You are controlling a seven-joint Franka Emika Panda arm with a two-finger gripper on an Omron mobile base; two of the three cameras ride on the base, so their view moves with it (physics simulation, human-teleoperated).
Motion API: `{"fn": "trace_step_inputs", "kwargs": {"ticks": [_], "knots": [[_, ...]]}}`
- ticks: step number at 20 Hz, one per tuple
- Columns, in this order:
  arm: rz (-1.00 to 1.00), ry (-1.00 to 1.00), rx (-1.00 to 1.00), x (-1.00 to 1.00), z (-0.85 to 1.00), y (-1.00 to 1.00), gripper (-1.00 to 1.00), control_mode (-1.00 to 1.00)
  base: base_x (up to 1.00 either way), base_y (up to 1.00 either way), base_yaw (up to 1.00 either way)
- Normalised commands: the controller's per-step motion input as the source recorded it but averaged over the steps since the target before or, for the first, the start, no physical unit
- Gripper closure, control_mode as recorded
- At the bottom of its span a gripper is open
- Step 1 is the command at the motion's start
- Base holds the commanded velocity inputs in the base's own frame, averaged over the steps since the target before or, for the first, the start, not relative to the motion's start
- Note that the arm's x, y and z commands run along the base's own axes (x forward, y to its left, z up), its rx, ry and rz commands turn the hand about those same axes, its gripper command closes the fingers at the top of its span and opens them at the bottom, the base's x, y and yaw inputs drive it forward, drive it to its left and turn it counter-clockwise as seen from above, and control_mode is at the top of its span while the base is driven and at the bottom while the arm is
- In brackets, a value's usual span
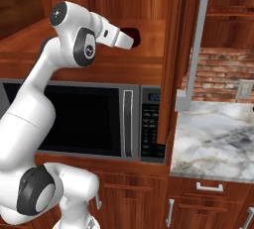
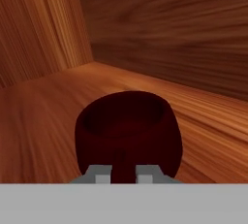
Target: There is a tray on the dining counter. Grab the cup, mug, and pitcher and place them on the tray. The pitcher may be placed next to the tray if it cannot fit the tray.
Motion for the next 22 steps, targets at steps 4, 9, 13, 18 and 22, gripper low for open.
{"fn": "trace_step_inputs", "kwargs": {"ticks": [4, 9, 13, 18, 22], "knots": [[0.00, 0.00, 0.00, 0.00, 0.00, 0.00, 1.00, -1.00, 0.00, 0.00, 0.00], [0.00, 0.00, 0.00, 0.00, 0.00, 0.00, 1.00, -1.00, 0.00, 0.00, 0.00], [0.00, 0.00, 0.00, 0.00, 0.00, 0.00, 1.00, -1.00, 0.00, 0.00, 0.00], [0.00, 0.00, 0.00, 0.00, 0.02, 0.00, 1.00, -1.00, 0.00, 0.00, 0.00], [0.00, 0.00, 0.00, 0.00, 0.15, 0.00, 1.00, -1.00, 0.00, 0.00, 0.00]]}}
